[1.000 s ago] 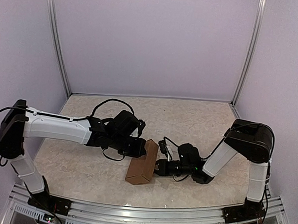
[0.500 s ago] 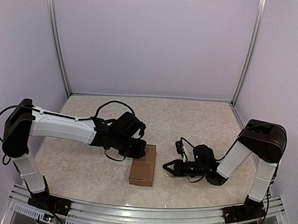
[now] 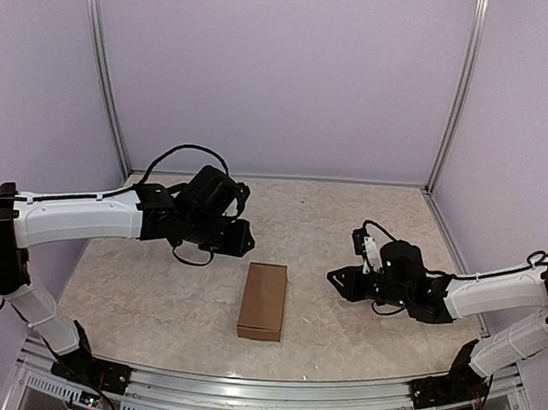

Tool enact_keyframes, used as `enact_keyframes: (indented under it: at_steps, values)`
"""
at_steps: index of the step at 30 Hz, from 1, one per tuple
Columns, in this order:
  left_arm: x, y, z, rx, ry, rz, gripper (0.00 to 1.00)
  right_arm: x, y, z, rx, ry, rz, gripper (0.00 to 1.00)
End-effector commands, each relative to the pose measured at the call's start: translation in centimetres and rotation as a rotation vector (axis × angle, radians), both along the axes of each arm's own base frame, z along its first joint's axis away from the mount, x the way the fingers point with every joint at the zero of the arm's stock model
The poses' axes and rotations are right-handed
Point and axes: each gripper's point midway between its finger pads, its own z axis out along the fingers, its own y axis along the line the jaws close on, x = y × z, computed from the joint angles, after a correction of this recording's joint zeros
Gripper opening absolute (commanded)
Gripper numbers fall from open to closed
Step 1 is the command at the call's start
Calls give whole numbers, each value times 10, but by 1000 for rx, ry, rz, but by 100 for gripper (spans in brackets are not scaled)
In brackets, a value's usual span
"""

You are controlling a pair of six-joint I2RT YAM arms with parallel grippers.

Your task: Fold the paper box

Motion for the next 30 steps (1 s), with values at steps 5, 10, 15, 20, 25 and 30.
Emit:
enact_keyframes:
  at_steps: [5, 10, 15, 20, 25, 30]
  values:
    - [22, 51, 66, 47, -175, 89, 51, 17, -40, 54, -164, -159, -138, 64]
    - [29, 78, 96, 70, -249, 140, 92, 23, -50, 85, -197, -217, -182, 98]
    - [36, 110, 120, 101, -297, 190, 99, 28, -59, 108, -253, -255, -217, 100]
    - [49, 146, 135, 88, -293, 248, 99, 42, -69, 132, -367, -269, -272, 100]
    - [61, 188, 147, 89, -320, 337, 99, 63, -95, 149, -355, -227, -340, 100]
    - [65, 226, 148, 56, -337, 420, 99, 87, -146, 157, -192, -110, -432, 100]
